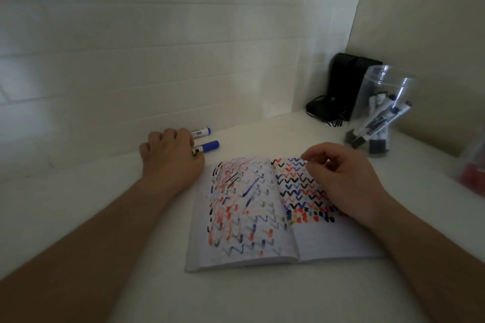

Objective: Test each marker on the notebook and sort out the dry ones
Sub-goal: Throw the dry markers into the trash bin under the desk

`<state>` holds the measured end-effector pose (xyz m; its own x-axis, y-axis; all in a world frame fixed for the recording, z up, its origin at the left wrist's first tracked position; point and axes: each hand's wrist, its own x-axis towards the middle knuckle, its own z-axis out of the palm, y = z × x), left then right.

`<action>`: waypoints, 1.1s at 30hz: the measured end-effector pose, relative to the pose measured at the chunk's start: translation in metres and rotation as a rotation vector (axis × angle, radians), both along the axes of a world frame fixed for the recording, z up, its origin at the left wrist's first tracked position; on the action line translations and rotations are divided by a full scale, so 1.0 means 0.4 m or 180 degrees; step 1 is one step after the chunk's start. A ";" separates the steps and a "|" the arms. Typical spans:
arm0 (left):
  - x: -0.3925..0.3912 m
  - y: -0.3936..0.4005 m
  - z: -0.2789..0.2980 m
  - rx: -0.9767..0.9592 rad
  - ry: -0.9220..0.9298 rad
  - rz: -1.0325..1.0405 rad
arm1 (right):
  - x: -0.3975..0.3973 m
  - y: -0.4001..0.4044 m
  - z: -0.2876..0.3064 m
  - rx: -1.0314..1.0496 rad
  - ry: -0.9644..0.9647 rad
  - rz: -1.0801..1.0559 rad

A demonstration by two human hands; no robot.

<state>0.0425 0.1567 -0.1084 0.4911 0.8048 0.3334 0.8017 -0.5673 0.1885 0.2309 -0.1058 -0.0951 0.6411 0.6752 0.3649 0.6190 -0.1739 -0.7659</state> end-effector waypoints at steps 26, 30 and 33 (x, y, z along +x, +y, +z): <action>0.143 -0.381 0.079 -0.1063 -0.1619 -0.2559 | 0.012 -0.059 0.055 0.0673 0.1633 0.0593; 0.154 -0.377 0.051 -0.0870 -0.0944 -0.2737 | 0.002 -0.045 0.052 0.0696 0.2414 0.1048; 0.159 -0.390 0.046 -0.0633 -0.0892 -0.2912 | -0.005 -0.038 0.048 0.0755 0.2335 0.1081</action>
<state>0.1060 0.0005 -0.0900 0.8776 0.2066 0.4327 -0.0207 -0.8852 0.4647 0.2290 -0.1208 -0.0758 0.5469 0.8321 0.0917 -0.0602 0.1483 -0.9871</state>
